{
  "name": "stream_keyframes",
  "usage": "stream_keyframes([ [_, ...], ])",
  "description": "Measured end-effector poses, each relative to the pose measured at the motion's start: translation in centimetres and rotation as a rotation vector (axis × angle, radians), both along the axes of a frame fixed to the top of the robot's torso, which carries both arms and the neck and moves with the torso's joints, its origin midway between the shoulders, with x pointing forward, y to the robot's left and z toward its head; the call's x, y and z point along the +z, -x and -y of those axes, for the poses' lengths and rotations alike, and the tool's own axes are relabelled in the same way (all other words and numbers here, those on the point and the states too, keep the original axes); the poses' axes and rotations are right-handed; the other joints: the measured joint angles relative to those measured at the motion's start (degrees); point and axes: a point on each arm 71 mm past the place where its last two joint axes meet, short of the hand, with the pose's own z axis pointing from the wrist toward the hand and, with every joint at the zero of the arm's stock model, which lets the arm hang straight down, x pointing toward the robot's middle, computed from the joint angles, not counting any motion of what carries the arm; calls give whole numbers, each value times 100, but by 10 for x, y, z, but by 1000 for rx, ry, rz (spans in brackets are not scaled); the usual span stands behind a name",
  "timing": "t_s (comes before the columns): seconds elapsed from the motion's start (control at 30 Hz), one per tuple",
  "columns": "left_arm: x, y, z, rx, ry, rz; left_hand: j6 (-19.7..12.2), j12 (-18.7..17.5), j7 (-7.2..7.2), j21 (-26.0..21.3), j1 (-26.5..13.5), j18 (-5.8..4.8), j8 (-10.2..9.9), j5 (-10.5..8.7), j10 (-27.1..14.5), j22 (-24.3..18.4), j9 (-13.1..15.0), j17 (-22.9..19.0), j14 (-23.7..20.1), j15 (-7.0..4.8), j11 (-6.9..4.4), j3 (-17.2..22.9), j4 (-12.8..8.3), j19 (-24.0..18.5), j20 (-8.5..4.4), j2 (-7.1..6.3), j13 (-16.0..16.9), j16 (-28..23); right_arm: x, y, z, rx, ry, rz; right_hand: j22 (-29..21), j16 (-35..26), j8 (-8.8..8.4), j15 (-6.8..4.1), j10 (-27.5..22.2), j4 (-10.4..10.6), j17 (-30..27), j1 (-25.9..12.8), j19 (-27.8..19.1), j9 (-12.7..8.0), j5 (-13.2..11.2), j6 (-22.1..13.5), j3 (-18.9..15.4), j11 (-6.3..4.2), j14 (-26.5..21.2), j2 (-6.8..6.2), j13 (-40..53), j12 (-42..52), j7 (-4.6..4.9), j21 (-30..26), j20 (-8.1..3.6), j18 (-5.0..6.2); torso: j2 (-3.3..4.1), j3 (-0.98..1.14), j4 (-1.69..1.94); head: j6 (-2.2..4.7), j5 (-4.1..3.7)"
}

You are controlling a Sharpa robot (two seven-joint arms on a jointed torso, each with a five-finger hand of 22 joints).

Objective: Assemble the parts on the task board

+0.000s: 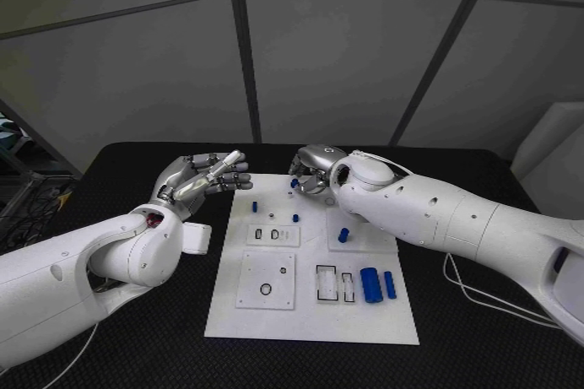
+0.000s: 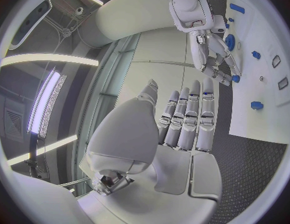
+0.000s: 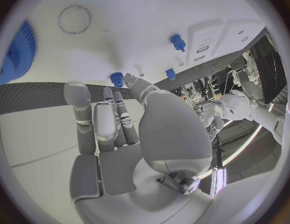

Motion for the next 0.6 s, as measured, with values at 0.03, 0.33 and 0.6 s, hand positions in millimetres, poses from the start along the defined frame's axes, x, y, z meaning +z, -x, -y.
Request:
stream_keyframes([
  [0.03,0,0,0,0,0,0,0,0,0,0,0,0,0,0,-14,0,0,5,0,0,14,0,0,0,0,0,0,0,0,0,1,0,0,1,-36,-20,0,0,-62,-2,-38,14,-10,4,0,-40,-51,10,0,-14,0,0,-5,-21,10,0,0,0,-1,1,1],
  [0.33,0,-1,-3,5,-3,-2,0,0,0,0,0,0,-22,0,-23,1,0,6,0,0,23,0,0,0,0,0,0,0,9,12,18,19,-19,34,81,-29,54,0,164,-8,-72,91,-1,51,51,136,-184,-37,0,64,26,204,7,51,5,0,-3,9,-16,24,5],
  [0.6,-1,-1,-5,6,-5,-4,0,0,0,0,0,0,-23,0,-23,-4,0,6,0,0,23,0,0,0,0,0,1,0,20,30,77,-26,-63,37,313,93,54,-1,684,101,71,65,146,50,79,242,-293,-54,0,38,69,402,72,234,9,0,-27,32,-91,83,41],
])
